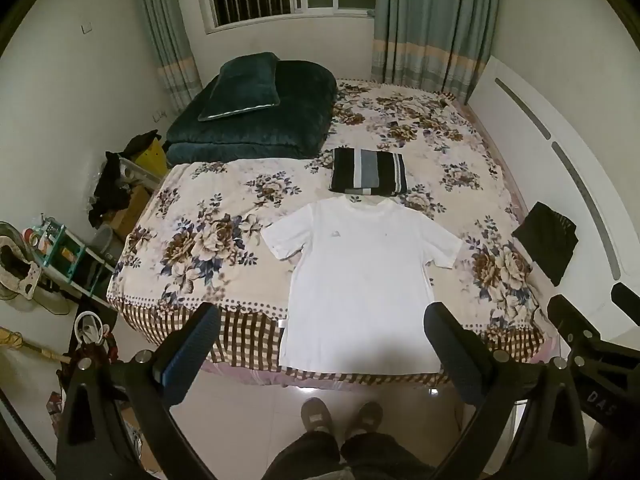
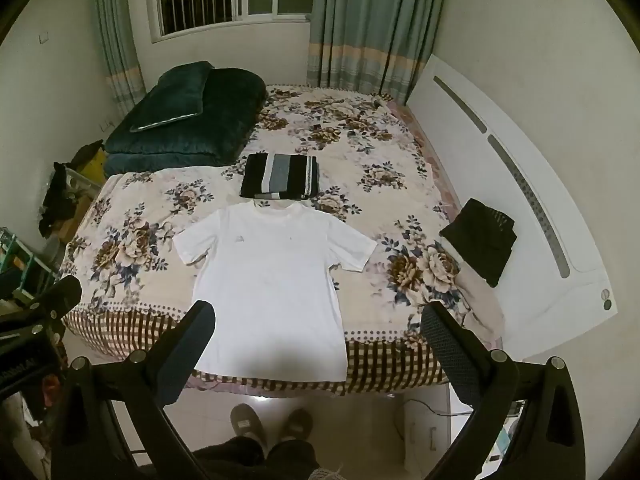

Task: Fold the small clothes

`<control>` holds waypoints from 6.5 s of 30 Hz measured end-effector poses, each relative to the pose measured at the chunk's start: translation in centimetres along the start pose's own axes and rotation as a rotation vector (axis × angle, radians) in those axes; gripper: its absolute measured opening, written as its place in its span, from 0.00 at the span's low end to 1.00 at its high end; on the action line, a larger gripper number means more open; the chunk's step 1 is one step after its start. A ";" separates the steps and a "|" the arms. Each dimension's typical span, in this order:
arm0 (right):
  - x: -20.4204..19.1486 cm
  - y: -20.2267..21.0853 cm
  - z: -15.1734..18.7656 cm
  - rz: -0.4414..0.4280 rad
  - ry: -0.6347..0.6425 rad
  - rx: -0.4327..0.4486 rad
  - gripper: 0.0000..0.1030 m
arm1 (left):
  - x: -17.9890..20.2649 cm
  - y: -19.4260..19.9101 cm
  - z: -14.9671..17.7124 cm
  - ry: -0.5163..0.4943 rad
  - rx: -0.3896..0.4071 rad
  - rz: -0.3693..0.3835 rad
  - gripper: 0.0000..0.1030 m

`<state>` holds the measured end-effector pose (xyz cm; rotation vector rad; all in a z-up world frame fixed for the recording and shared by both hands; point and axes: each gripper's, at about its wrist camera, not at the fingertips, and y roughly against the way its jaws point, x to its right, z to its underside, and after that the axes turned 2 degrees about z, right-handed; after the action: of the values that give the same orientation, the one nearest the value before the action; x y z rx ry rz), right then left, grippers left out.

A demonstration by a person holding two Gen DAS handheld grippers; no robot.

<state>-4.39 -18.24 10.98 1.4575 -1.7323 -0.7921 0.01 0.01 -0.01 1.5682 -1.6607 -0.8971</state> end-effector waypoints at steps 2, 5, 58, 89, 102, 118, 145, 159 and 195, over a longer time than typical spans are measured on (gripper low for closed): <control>0.0 0.0 0.1 0.000 0.000 0.001 1.00 | 0.0 0.0 0.0 -0.002 0.006 -0.003 1.00; 0.0 0.1 0.2 0.000 0.001 0.002 1.00 | -0.2 0.1 -0.1 -0.001 0.009 0.000 1.00; -0.6 2.4 -2.8 -0.003 0.005 0.017 1.00 | 0.1 1.4 -3.0 0.002 0.027 -0.011 1.00; -2.3 3.2 -4.5 -0.014 -0.007 0.024 1.00 | 0.0 1.5 -3.8 0.002 0.035 -0.010 1.00; -1.7 -4.2 -3.7 -0.013 -0.153 -0.050 1.00 | -2.3 -4.3 -5.0 -0.018 0.167 -0.079 1.00; 12.3 -46.4 1.5 0.016 -0.612 -0.373 1.00 | 1.7 -37.2 -7.3 -0.063 -0.097 -0.245 1.00; 2.9 -75.9 -4.3 0.029 -0.432 -0.170 0.05 | -7.5 -61.6 -3.9 0.238 -0.297 -0.309 1.00; -17.1 -77.7 0.0 -0.164 0.107 -0.418 0.67 | -19.4 -60.7 1.5 0.437 -0.379 -0.334 1.00; 2.6 -74.0 6.8 -0.128 -0.491 -0.548 0.67 | 3.4 -65.9 -7.2 -0.023 -0.259 0.249 0.32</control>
<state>29.50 -33.31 -53.45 1.0529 -1.5751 -1.6523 41.17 -6.24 -51.70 1.1540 -1.6381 -0.9571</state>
